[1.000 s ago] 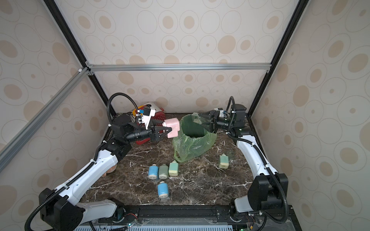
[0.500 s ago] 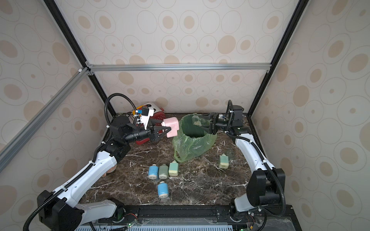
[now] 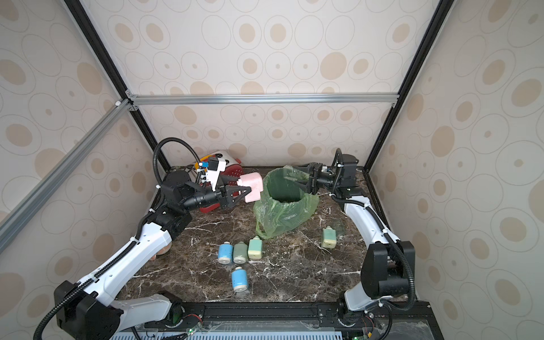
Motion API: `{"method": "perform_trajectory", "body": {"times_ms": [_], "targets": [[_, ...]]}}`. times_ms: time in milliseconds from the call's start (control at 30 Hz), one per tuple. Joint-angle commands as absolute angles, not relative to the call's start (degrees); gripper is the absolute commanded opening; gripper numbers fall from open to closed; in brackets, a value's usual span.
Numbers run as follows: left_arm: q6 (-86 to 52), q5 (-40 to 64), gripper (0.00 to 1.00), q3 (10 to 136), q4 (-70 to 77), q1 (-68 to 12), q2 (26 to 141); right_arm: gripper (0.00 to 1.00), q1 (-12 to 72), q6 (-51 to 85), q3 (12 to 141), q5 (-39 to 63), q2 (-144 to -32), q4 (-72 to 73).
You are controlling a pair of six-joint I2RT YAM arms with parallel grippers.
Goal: Take out the pencil sharpener tray and clean the shavings
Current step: Pour the shavings into the trash bin.
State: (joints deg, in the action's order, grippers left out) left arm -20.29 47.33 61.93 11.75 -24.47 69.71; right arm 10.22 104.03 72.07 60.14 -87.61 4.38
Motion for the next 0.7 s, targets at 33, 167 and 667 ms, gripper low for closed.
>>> {"method": "perform_trajectory", "body": {"times_ms": [33, 167, 667], "targets": [[-19.4, 47.8, 0.00, 63.1, 14.1, -24.3, 68.1, 0.00, 11.8, 113.3, 67.8, 59.1, -87.1, 18.3], [-19.8, 47.5, 0.00, 62.4, 15.1, -24.3, 68.2, 0.00, 11.3, 101.9, 71.4, 63.2, -88.2, 2.5], [-20.3, 47.9, 0.00, 62.5, 15.2, -24.3, 68.1, 0.00, 12.0, 100.3, 67.7, 63.7, -86.0, 4.9]]}}
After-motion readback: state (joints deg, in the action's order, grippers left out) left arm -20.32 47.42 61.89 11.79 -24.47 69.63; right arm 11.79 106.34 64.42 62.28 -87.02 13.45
